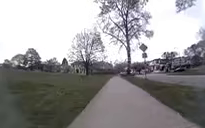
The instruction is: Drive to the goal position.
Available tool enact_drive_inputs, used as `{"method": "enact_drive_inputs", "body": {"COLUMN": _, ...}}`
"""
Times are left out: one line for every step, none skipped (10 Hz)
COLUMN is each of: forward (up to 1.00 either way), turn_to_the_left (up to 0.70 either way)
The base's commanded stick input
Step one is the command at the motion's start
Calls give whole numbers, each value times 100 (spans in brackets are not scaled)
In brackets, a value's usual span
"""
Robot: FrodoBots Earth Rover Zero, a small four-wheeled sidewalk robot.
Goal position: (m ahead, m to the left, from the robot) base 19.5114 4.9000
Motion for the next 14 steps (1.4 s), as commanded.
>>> {"method": "enact_drive_inputs", "body": {"forward": 100, "turn_to_the_left": -11}}
{"method": "enact_drive_inputs", "body": {"forward": 100, "turn_to_the_left": -5}}
{"method": "enact_drive_inputs", "body": {"forward": 100, "turn_to_the_left": -2}}
{"method": "enact_drive_inputs", "body": {"forward": 100, "turn_to_the_left": 0}}
{"method": "enact_drive_inputs", "body": {"forward": 100, "turn_to_the_left": 0}}
{"method": "enact_drive_inputs", "body": {"forward": 100, "turn_to_the_left": 0}}
{"method": "enact_drive_inputs", "body": {"forward": 100, "turn_to_the_left": -3}}
{"method": "enact_drive_inputs", "body": {"forward": 100, "turn_to_the_left": -28}}
{"method": "enact_drive_inputs", "body": {"forward": 100, "turn_to_the_left": -34}}
{"method": "enact_drive_inputs", "body": {"forward": 100, "turn_to_the_left": -38}}
{"method": "enact_drive_inputs", "body": {"forward": 100, "turn_to_the_left": -33}}
{"method": "enact_drive_inputs", "body": {"forward": 100, "turn_to_the_left": -18}}
{"method": "enact_drive_inputs", "body": {"forward": 100, "turn_to_the_left": -3}}
{"method": "enact_drive_inputs", "body": {"forward": 100, "turn_to_the_left": -8}}
